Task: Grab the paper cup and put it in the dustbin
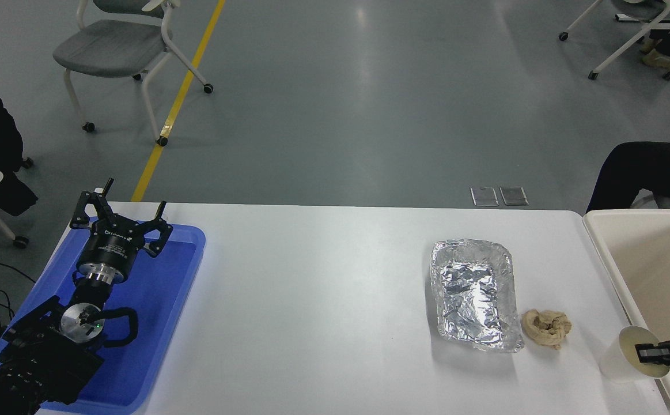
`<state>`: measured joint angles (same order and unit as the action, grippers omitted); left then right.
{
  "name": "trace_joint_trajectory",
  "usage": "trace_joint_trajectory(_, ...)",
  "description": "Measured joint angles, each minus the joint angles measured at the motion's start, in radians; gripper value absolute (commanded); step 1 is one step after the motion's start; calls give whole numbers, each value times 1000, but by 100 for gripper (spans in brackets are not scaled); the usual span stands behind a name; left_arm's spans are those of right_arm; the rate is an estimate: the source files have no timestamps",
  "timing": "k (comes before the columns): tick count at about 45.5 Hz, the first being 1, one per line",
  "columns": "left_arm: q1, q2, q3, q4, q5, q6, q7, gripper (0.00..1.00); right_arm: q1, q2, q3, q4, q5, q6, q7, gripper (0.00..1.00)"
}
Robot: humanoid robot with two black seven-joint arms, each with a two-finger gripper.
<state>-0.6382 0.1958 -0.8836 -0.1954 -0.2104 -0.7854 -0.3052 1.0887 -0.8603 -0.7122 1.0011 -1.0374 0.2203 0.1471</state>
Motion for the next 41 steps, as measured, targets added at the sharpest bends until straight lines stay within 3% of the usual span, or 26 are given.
trace_joint_trajectory(13,0,-1,0,-1,0,0,0,100,119,-88,-30,140,1,25,-6,0)
trace_joint_trajectory(26,-1,0,0,-1,0,0,0,100,455,-146,-255,321,17,93,-8,0)
trace_joint_trajectory(41,1,3,-1,-1,0,0,0,100,960,-5,-623,489,158,188,5,0)
